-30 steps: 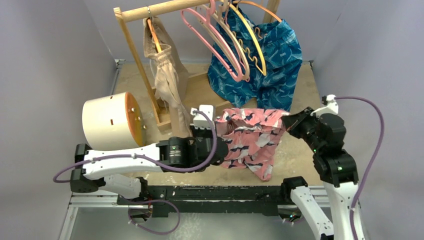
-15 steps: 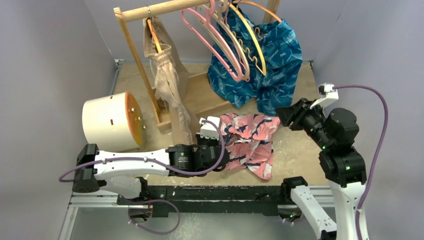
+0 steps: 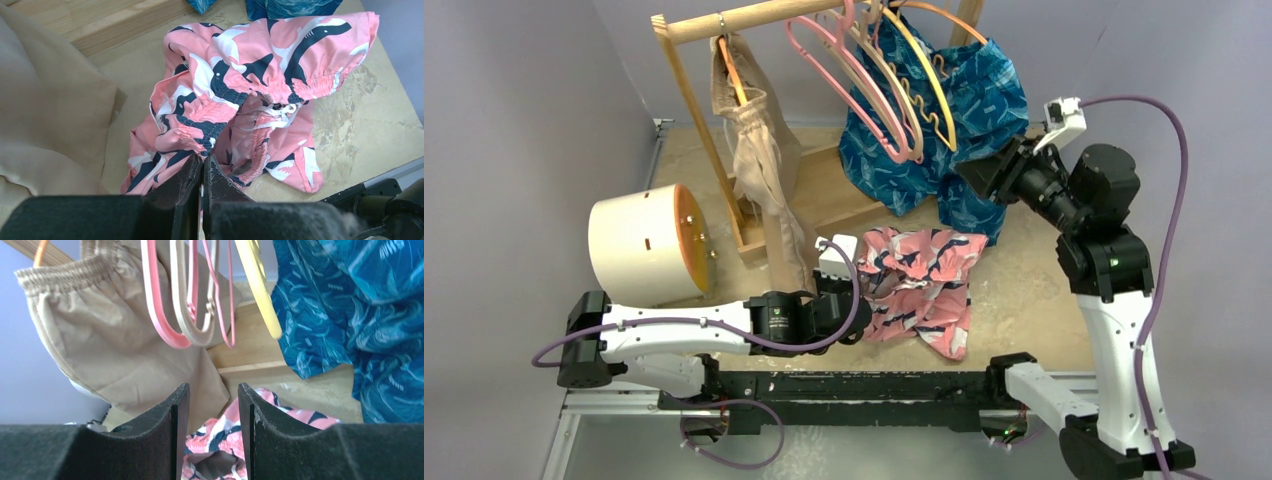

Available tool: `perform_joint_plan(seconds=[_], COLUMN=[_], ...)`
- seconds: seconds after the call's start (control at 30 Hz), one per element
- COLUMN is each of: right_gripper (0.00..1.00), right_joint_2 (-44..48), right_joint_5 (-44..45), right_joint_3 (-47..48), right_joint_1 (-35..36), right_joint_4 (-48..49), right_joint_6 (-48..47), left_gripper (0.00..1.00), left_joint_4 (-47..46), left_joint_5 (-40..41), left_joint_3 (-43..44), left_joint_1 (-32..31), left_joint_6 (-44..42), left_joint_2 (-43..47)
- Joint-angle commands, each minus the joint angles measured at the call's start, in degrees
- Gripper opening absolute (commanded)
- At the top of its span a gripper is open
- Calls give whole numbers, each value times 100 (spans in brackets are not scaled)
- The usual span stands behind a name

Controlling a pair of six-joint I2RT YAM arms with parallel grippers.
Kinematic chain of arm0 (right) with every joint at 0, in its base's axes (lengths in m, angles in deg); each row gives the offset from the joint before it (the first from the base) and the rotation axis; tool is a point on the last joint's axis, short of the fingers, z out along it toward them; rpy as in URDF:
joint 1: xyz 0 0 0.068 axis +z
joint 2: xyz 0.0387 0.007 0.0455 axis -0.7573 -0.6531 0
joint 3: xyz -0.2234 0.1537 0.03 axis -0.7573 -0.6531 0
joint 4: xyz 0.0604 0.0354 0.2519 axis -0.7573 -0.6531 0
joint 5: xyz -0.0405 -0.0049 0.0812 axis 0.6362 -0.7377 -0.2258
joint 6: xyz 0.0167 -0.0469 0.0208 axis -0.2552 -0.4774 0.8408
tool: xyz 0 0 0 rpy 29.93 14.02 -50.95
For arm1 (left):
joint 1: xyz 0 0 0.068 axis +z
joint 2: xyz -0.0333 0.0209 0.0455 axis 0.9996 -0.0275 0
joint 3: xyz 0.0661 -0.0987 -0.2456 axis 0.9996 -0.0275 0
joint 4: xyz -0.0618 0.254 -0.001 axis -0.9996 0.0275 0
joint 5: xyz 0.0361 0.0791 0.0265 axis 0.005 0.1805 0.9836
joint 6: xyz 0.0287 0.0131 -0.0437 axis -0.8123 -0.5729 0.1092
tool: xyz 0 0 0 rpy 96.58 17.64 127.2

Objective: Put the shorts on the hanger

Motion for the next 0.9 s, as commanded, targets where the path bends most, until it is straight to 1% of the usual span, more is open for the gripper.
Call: perform_joint_plan(seconds=[0.0, 0.27, 0.33, 0.47, 0.57, 0.87], right_gripper=[43, 45, 46, 46, 47, 48], right_joint_2=[-285, -1090, -1223, -1550, -1732, -2292], right_joint_5=[-96, 539, 767, 939, 1317, 2022], right_joint_3=[735, 1636, 1771, 2026, 2184, 2391], right_joint_1=[173, 1032, 1163, 1431, 1734, 2077], right_joint_4=[506, 405, 378, 280, 220, 120], right_joint_6=[124, 17, -104, -290, -400, -695], left_gripper=[0, 0, 0, 0, 0, 0], left_joint_4=[-342, -414, -402, -320, -317, -256], left_joint_5=[-102, -299, -373, -405, -410, -349], left_joint_3=[-7, -35, -19, -16, -50, -64], left_joint_1=[25, 25, 22, 22, 22, 28], left_joint_6=[41, -8, -61, -64, -45, -125], left_joint_2=[107, 116, 114, 185, 272, 388])
